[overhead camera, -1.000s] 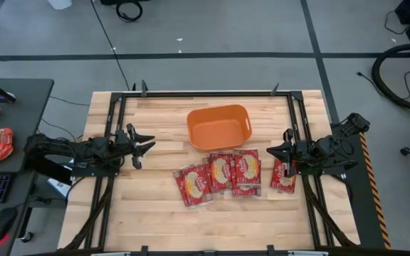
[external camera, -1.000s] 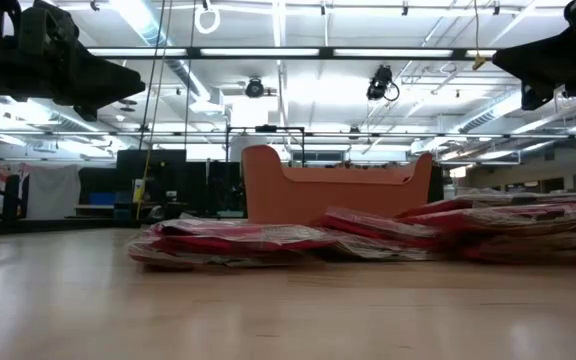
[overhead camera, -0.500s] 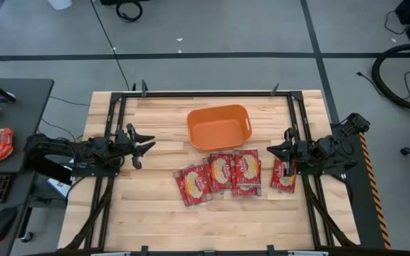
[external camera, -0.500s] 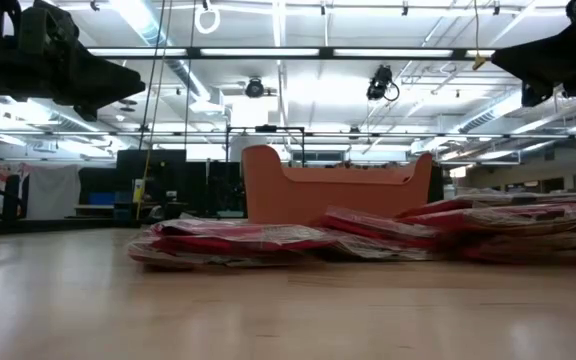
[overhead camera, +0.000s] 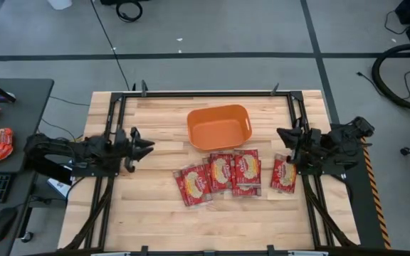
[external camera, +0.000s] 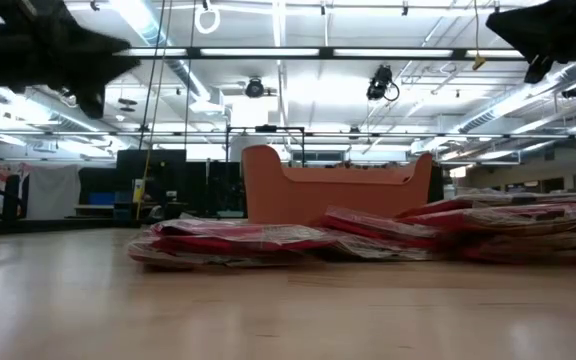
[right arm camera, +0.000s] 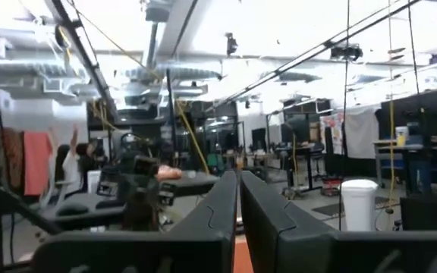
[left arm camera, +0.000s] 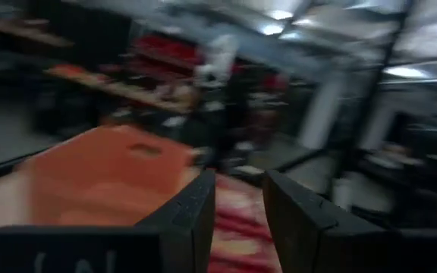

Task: Sort popcorn bags into baskets
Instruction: Put the red popcorn bag into the orange bin

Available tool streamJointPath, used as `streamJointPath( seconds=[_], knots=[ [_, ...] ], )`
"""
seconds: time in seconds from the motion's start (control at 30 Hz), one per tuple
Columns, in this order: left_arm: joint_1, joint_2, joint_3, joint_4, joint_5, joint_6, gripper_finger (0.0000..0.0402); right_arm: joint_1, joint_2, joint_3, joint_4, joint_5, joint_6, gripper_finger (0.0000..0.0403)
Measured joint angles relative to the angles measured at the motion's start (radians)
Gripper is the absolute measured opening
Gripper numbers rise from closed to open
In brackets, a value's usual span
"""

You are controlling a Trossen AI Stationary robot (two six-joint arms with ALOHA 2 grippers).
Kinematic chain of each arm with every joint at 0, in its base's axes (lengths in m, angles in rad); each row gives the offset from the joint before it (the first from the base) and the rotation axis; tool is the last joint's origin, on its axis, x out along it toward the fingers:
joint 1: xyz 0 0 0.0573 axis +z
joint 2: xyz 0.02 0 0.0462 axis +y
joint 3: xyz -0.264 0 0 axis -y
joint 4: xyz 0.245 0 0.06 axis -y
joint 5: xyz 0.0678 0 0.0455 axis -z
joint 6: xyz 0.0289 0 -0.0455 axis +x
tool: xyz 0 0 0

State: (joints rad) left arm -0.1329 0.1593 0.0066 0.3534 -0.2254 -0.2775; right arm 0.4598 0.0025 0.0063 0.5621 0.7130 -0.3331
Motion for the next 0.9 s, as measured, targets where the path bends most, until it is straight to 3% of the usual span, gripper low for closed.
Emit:
streamJointPath(
  seconds=[0.1, 0.23, 0.5, 0.73, 0.9],
  knots=[
    [-0.002, 0.024, 0.013, -0.011, 0.079, 0.008, 0.0117, -0.019, 0.002, 0.000, 0.001, -0.071, 0.014, 0.0026],
    [-0.020, 0.109, 0.038, -0.007, 0.092, 0.013, 0.0117, -0.050, 0.005, 0.000, 0.007, -0.151, 0.016, 0.0026],
    [-0.085, 0.371, 0.123, -0.013, 0.089, 0.054, 0.0137, -0.136, 0.049, 0.000, 0.007, -0.165, 0.124, 0.0026],
    [-0.162, 0.625, 0.185, -0.020, 0.027, 0.066, 0.0198, -0.186, 0.193, 0.000, 0.006, -0.207, 0.270, 0.0026],
    [-0.217, 0.795, 0.250, -0.039, -0.020, 0.091, 0.0208, -0.192, 0.329, 0.000, 0.006, -0.210, 0.350, 0.0031]
  ],
)
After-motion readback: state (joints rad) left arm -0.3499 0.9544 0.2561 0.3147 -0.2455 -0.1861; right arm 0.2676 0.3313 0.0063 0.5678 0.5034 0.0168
